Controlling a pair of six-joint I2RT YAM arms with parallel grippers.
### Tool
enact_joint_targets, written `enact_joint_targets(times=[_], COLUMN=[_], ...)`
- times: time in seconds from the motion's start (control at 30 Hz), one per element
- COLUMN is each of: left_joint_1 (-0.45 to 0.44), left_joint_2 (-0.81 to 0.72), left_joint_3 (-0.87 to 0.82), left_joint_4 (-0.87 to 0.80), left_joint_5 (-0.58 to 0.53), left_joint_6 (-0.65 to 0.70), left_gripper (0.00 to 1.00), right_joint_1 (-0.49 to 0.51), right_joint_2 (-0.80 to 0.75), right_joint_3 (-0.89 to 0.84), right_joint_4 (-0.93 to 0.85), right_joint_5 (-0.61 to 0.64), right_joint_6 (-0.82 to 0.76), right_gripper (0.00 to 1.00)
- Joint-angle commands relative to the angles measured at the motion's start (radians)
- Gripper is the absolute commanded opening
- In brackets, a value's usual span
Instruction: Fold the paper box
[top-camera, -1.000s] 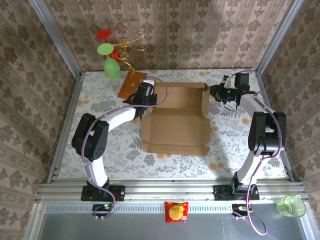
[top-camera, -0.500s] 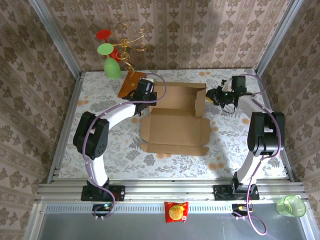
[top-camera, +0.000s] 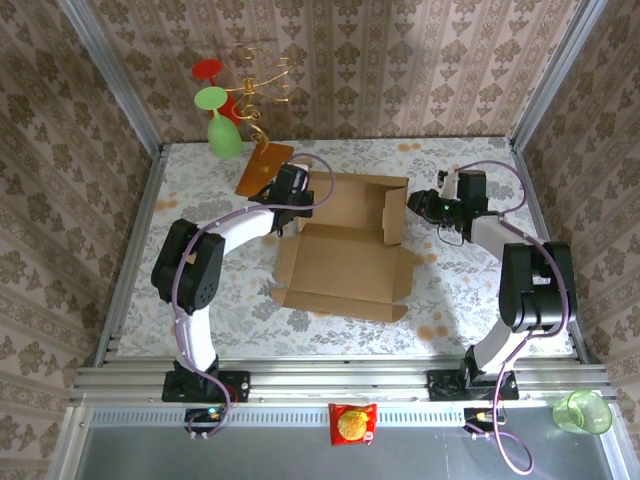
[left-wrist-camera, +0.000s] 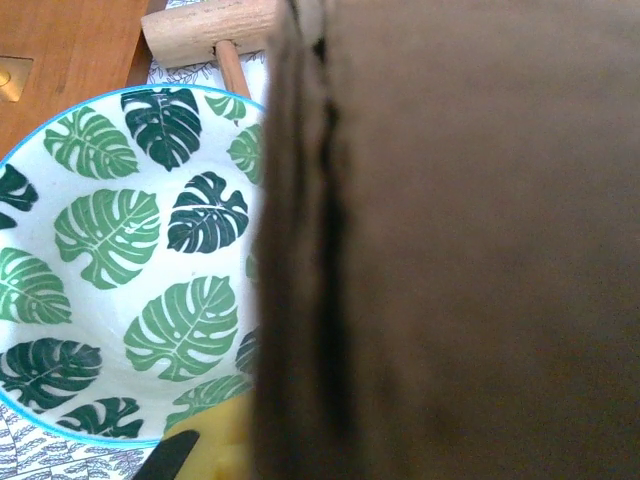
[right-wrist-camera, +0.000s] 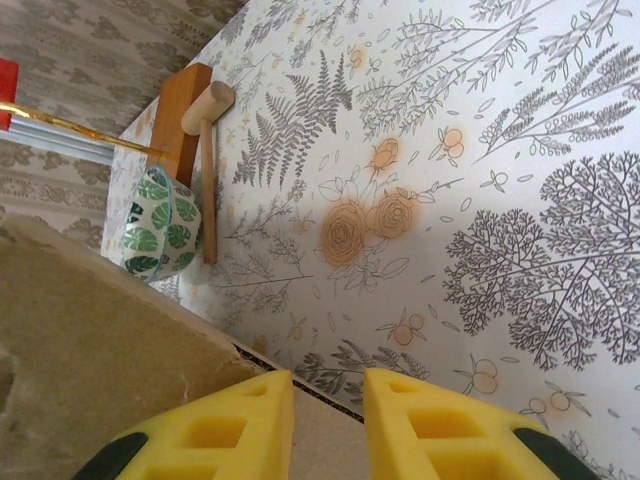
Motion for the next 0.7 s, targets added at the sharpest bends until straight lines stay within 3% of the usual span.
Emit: enact_joint_targets(times=[0.0,0.43,0.67], left_joint_1=[0.0,-0.01,-0.027], left_joint_2=[0.015,-0.004,-0.005], left_joint_3=[0.007,-0.046,-0.097], left_joint_4=[0.022,0.058,0.132], left_joint_5=[0.014,-0.025,-0.035], left_joint_6=[0.046,0.088,0.136], left_gripper=[0.0,0.0,0.0], right_joint_1=[0.009,-0.023,-0.02], right_joint_2=[-0.046,-0.091,-0.061], right_joint_3=[-0.028,-0.067,-0.051], right_joint_4=[0.006,-0.112,-0.09], right_joint_5=[-0.016,0.088,0.067], right_joint_6=[-0.096,-0.17,-0.218], right_gripper=[0.27,0.27,0.3])
